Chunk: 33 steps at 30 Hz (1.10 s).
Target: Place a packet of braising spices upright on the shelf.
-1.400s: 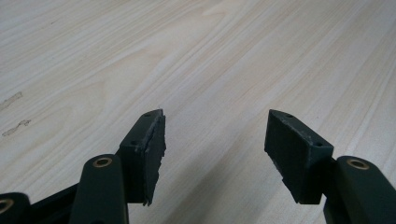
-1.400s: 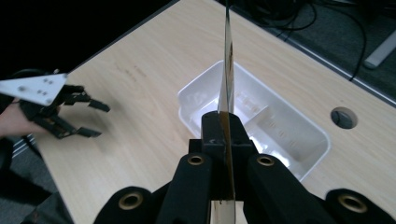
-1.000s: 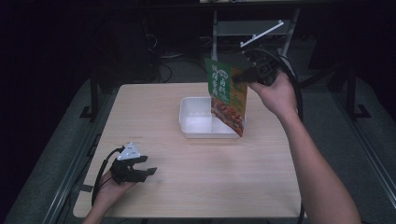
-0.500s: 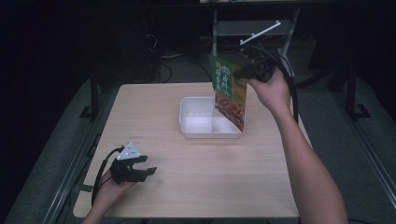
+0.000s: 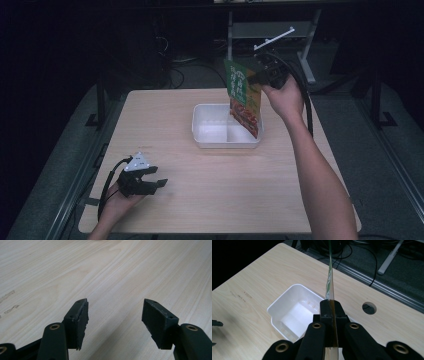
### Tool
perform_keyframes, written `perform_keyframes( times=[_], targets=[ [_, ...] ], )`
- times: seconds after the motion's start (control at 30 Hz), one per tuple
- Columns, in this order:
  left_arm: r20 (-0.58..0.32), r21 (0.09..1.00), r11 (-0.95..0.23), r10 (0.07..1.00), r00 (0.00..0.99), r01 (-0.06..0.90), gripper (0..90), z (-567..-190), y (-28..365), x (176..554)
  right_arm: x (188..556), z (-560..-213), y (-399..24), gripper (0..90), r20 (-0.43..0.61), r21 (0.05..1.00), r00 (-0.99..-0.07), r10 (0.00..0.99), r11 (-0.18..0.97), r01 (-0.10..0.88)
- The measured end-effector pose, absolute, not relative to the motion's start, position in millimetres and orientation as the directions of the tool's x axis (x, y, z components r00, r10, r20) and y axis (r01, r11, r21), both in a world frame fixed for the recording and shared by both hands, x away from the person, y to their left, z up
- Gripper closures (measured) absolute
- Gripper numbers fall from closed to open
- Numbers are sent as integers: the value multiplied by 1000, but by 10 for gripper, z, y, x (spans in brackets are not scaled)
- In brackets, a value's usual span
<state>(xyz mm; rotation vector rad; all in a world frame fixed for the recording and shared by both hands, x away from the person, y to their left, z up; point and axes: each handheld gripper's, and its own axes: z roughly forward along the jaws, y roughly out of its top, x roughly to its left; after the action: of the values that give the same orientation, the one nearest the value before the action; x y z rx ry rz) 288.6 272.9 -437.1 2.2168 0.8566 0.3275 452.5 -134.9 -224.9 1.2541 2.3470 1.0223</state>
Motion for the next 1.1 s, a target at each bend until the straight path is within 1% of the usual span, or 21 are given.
perform_keyframes(
  times=[0.37,0.67,0.87,1.1],
  targets=[
    [-21,713,-513,665,746,478,377,-4369,2724,2884,4578,-2425,-1295,896,26,695,-571,820,396,600],
    [-23,714,-512,665,746,478,377,-4370,2727,2884,4582,-2491,-1250,895,23,708,-574,819,392,587],
    [-21,713,-515,663,748,476,377,-4367,2726,2883,4565,-2523,-1200,896,-26,723,-568,822,408,557],
    [-22,713,-514,664,748,477,377,-4371,2725,2885,4569,-2574,-1220,895,-11,727,-566,824,395,562]
  ],
)
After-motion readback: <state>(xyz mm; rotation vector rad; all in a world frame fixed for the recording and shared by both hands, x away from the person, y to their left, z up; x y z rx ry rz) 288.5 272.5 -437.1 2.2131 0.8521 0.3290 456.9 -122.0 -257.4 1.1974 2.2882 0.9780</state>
